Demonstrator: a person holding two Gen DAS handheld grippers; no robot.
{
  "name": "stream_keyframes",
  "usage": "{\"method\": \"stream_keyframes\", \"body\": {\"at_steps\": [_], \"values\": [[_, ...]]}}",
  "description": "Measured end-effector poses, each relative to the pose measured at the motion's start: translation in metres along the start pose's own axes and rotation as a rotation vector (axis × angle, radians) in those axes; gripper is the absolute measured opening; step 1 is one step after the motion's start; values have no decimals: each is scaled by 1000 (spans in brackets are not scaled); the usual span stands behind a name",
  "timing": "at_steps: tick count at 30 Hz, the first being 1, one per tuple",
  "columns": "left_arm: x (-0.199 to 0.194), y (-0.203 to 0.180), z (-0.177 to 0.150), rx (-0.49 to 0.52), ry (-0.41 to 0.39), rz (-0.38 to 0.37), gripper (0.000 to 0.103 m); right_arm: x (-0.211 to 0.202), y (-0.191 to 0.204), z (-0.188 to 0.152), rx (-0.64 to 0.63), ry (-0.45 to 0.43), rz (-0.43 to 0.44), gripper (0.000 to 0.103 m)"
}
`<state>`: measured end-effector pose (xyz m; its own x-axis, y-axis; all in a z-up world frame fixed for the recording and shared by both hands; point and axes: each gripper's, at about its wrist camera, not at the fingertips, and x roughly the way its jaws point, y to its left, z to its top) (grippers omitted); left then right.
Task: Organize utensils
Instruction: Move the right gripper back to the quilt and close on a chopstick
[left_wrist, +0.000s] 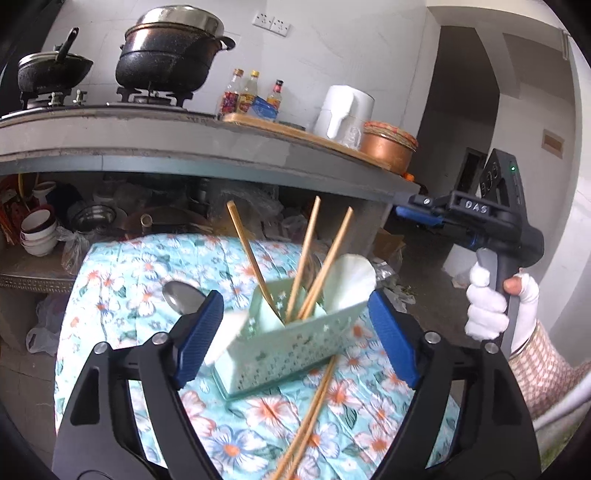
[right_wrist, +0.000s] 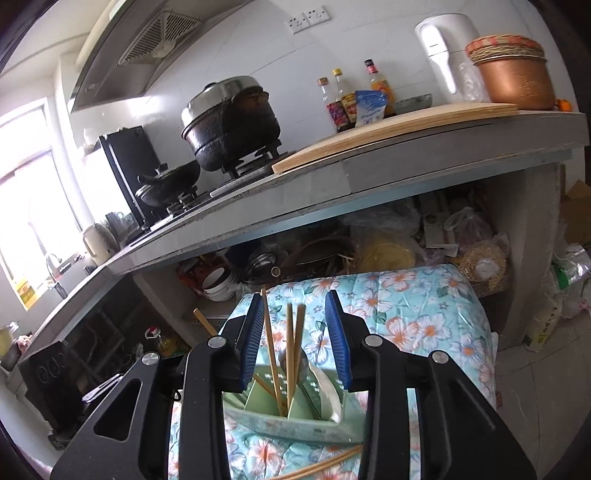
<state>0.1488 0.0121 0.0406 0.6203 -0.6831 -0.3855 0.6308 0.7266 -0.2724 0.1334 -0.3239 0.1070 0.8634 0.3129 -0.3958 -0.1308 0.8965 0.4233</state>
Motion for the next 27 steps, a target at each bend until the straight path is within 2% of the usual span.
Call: {"method": "stream_keyframes", "body": {"at_steps": [3,5,6,10,15,21,27], "values": [[3,-1,-16,-7,55,-1,80,-7,-11,-24,49,60,-2,41],[7,1,-27,-19,95,19,81,-2,-24,-51,124,143,10,41],[12,3,-34,-22,130,52,81,4,-31,-67,172,193,20,41],[45,8,-65,9,308,263,81,36,-48,-128,333,381,41,41],[71,18,-95,9,434,361,81,77,-56,-181,512,548,93,41],[85,25,-106,29,485,434,81,106,-56,-208,601,643,105,40],[92,37,-112,9,516,456,81,119,-56,-213,635,641,108,33]]}}
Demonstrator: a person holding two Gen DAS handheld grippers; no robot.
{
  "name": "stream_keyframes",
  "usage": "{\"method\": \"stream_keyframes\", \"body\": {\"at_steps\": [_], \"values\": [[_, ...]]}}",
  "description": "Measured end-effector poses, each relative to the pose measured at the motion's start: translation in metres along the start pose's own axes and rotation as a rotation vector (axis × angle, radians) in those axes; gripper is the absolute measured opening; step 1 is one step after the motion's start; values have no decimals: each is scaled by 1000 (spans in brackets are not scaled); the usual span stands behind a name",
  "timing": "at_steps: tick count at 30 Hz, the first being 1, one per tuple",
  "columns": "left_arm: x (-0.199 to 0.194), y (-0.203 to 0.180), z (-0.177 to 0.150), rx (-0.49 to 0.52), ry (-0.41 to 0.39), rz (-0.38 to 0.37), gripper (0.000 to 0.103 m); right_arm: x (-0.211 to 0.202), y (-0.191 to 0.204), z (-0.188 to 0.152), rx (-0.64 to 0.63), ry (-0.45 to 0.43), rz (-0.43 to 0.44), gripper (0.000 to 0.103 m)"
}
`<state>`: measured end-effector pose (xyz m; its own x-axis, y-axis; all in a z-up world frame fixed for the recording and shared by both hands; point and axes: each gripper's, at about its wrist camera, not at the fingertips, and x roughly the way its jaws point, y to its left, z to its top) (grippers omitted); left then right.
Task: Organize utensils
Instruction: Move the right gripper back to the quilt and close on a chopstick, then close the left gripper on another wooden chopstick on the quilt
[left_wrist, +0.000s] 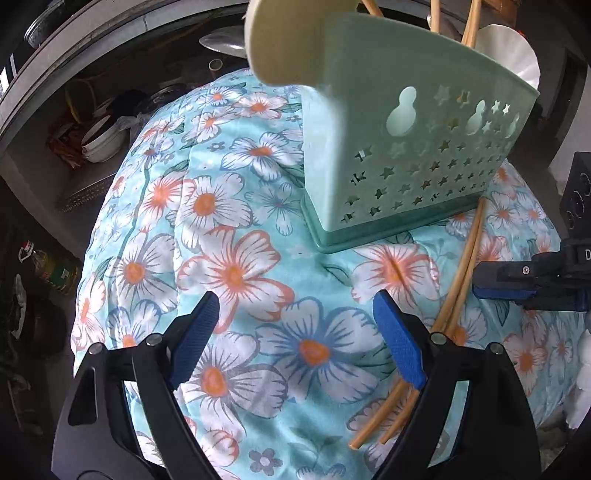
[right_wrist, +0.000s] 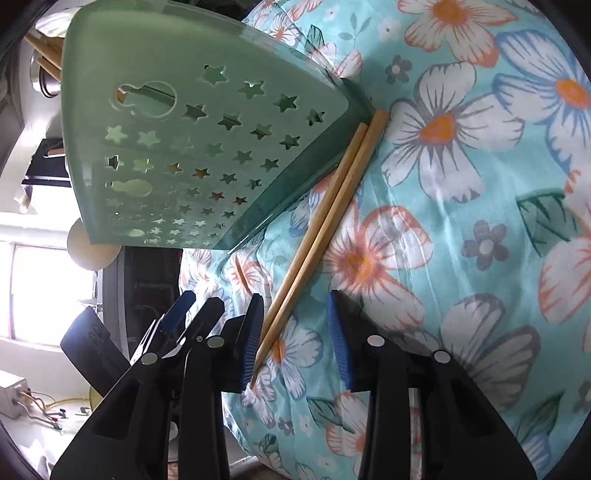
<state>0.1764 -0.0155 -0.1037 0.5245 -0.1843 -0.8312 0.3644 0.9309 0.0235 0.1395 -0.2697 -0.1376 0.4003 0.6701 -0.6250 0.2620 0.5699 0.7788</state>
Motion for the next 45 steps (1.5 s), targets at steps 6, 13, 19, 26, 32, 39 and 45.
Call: {"method": "stream_keyframes", "body": {"at_steps": [6,13,19,26,32,39,45], "values": [[9,0,-1,-10,22,-8,81,5,0,10,28,-6,-2,22],[10,-1,-1,-10,25,-4,81,5,-6,15,48,-12,7,15],[12,0,2,-8,29,3,81,-1,-13,14,43,-7,16,10],[11,0,2,-13,23,7,81,-12,-15,8,2,4,-39,6],[5,-4,-2,0,-3,-27,81,-34,-29,-2,8,10,-80,4],[5,-10,-2,12,-7,-43,81,-39,-19,-5,-2,14,8,13],[1,2,-3,-4,-16,-35,81,-7,-12,0,8,59,-4,24]]}}
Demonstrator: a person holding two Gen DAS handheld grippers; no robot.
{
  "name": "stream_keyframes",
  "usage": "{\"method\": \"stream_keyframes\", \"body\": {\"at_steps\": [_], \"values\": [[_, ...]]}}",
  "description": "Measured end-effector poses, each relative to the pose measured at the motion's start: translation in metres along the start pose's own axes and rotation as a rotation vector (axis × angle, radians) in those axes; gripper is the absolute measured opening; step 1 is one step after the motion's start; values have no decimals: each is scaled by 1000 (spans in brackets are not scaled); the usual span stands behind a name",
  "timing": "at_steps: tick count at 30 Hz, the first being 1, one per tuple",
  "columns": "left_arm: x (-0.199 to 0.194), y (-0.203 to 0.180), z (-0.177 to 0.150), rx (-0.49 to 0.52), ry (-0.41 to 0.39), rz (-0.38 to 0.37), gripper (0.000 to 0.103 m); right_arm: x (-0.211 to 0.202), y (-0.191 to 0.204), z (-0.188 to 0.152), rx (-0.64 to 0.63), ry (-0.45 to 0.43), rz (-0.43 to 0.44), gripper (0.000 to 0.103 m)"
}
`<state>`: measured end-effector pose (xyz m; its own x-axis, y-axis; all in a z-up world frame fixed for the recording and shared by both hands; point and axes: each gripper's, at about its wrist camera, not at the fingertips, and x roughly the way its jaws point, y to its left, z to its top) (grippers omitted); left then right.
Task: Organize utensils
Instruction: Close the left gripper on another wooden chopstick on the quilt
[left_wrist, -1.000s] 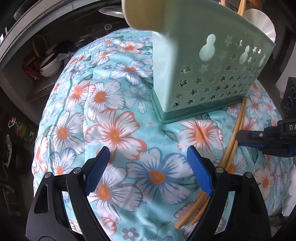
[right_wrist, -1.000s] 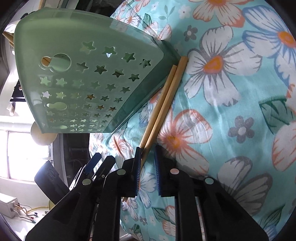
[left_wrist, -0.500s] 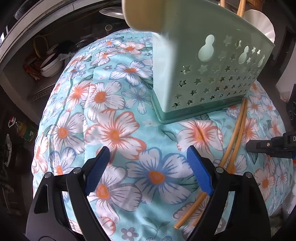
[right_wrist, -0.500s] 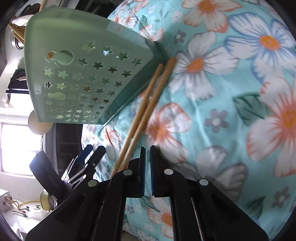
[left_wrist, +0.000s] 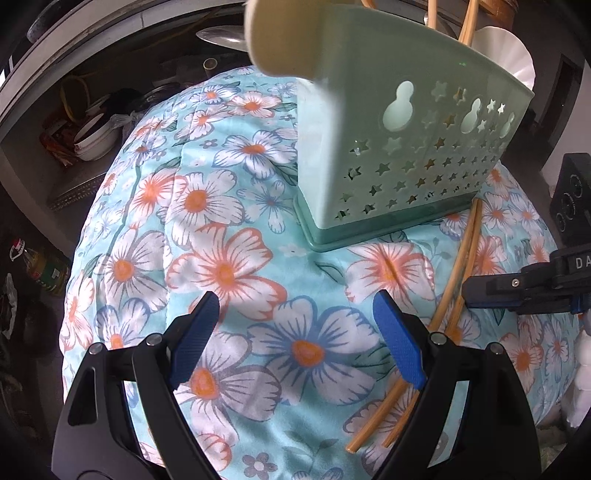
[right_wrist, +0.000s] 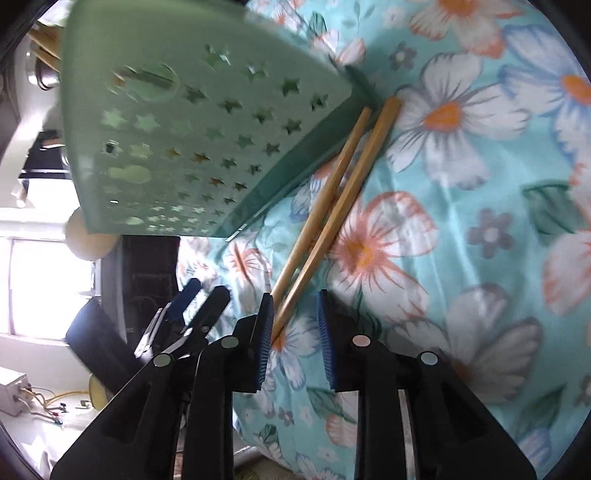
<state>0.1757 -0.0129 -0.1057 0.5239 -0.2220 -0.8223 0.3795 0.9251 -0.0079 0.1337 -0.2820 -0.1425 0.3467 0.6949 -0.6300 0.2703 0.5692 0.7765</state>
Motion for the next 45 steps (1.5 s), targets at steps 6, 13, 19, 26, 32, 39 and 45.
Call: {"method": "stream_keyframes", "body": {"at_steps": [6,13,19,26,32,39,45], "values": [[0,13,1,-37,10,6,81,0,-3,4,19,-26,-3,14],[-1,5,4,-26,1,-15,81,-14,-16,0,36,-28,21,12],[-5,-9,3,3,-8,-59,81,-34,-29,-6,39,-18,15,12],[-11,-38,0,96,-31,-153,81,-72,-47,-15,6,-13,-66,12],[-9,-75,-10,229,-30,-169,78,-92,-53,-18,-27,-29,-166,12],[7,-89,-13,289,0,-156,41,-101,-63,-30,-28,-15,-161,12],[5,-94,-16,302,2,-176,12,-93,-56,-40,-36,-2,-159,12]]}}
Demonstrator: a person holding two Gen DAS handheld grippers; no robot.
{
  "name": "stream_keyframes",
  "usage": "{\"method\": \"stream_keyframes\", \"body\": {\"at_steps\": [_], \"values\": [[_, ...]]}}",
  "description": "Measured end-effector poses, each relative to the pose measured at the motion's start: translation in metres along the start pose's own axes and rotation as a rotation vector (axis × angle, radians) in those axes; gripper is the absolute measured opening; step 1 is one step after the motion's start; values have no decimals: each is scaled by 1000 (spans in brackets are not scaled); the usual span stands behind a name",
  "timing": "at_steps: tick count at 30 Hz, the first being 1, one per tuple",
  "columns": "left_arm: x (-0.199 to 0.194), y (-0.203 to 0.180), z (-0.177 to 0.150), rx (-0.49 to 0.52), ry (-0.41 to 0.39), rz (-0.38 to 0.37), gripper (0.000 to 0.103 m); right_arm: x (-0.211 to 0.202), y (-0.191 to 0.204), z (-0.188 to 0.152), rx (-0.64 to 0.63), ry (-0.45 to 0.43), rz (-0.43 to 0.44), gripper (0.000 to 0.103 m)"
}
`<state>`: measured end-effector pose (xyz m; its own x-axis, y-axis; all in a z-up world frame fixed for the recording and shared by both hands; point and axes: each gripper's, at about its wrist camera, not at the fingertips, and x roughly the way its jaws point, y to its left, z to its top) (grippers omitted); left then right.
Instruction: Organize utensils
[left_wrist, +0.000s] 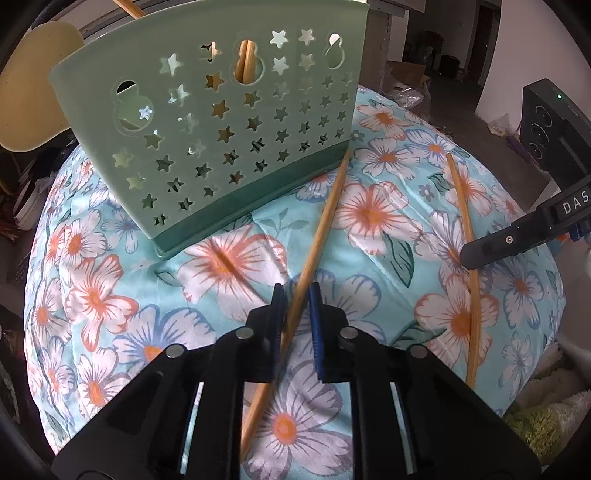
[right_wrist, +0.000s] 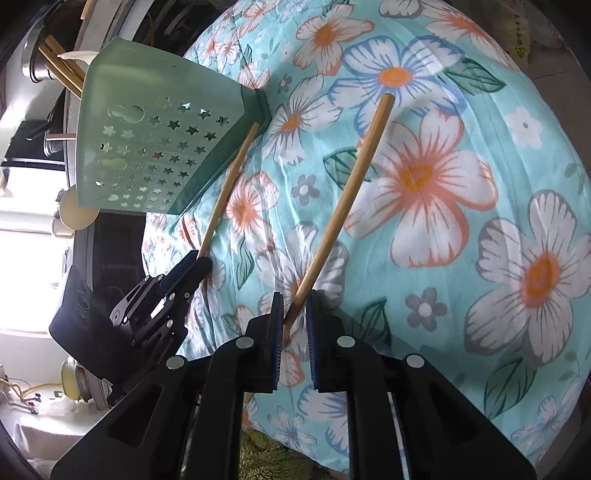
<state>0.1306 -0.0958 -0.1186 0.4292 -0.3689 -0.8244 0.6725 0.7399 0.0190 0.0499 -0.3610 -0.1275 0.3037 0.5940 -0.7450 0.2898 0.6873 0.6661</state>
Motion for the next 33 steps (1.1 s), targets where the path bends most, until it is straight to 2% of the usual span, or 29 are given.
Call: {"method": "stream_keyframes", "body": {"at_steps": [9,11,12,14,19,24,27,33], "values": [[-12,-1,-11,-38,43,-63,12,1,8,-12,-10,-30,8,14],[-12,4,-5,-66,45,-98,26,-1,10,-13,-10,-52,21,19],[-14,6,-3,-75,42,-105,29,-1,15,-13,-8,-65,22,27],[-12,8,3,-82,39,-110,32,-8,16,-10,-12,-108,-5,30],[5,5,22,-52,46,-86,32,-6,13,4,13,-174,-52,30],[20,-7,40,11,36,-26,31,4,12,16,32,-218,-72,30],[25,-13,45,30,28,5,29,8,20,18,9,-268,-118,29],[25,-27,44,75,8,49,20,15,33,16,-64,-312,-240,16]]}}
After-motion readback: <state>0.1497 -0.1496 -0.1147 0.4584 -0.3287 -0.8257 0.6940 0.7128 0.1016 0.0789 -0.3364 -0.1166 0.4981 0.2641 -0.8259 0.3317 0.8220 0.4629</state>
